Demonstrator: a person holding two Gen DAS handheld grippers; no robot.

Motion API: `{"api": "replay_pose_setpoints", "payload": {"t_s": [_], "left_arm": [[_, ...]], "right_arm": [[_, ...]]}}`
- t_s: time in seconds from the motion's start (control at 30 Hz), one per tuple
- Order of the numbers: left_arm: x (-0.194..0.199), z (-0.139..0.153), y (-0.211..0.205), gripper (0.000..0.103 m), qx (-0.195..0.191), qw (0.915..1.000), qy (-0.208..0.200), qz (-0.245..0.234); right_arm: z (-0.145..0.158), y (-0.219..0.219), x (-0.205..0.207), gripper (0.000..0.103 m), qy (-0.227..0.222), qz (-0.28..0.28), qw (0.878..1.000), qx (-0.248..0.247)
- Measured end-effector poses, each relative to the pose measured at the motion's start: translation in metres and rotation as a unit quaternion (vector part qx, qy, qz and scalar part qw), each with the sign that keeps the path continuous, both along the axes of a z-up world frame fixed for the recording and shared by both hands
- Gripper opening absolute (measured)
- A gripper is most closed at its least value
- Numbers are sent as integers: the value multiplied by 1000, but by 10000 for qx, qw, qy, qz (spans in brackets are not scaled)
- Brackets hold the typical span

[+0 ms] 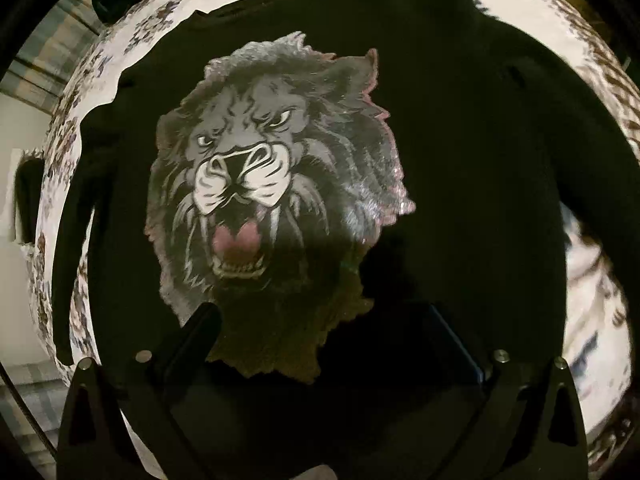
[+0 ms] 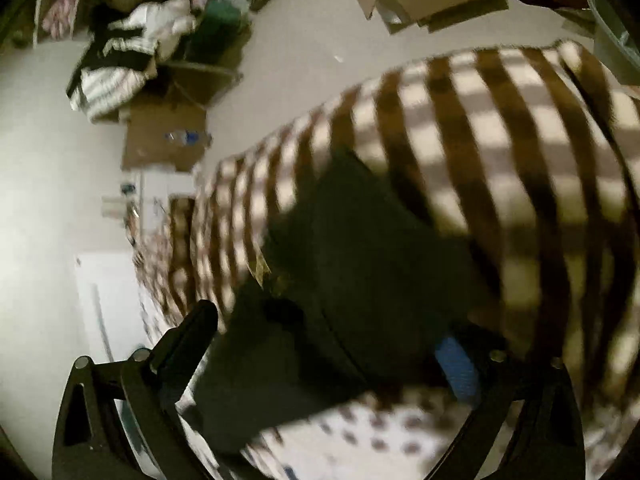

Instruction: Fold small clothes

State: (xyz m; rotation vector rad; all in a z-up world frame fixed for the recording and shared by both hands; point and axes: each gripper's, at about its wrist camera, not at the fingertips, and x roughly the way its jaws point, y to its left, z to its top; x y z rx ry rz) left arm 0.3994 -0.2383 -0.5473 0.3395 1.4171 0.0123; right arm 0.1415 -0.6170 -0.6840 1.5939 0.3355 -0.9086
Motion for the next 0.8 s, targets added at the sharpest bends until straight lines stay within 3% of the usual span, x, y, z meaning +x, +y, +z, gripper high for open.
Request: {"api": "replay_pose_setpoints", "payload": {"t_s": [0.07,0.1,0.27,0.4,0.5,0.53,0.57,0.63,0.73,0.8], "left_arm": [[5,-5,-5,103,41,10000,-30,-8],[7,-5,-6,103,64,10000,-64,-14],[13,-3,-16,103,88,9997,-212,-108],[16,0,-21,103,75,9993,-323,-182],[17,-2,-21,103,54,9993,-327,-154],[17,-3,-21,103,26,9994,-320,-120],[17,-4,-19,103,2,9995,-313,-91],[17,-6,-16,103,-58,9995,-297,-51],[17,-10,-12,103,-154,9995,-263,56],[18,-11,-8,103,-171,9994,-243,150]], "right_arm": [[2,-10,8,55,144,49,9999,-51],[3,-17,12,20,328,151,9993,-53],[39,-57,11,18,576,228,9966,-550],[35,-95,31,18,605,804,9942,-391],[17,-106,42,35,605,1195,9910,-13],[10,-106,42,51,497,1263,9907,119],[5,-106,41,59,268,1253,9916,177],[0,-104,37,62,-44,1069,9941,170],[-9,-100,26,62,-385,708,9963,285],[-9,-98,22,36,-330,464,9981,219]]}}
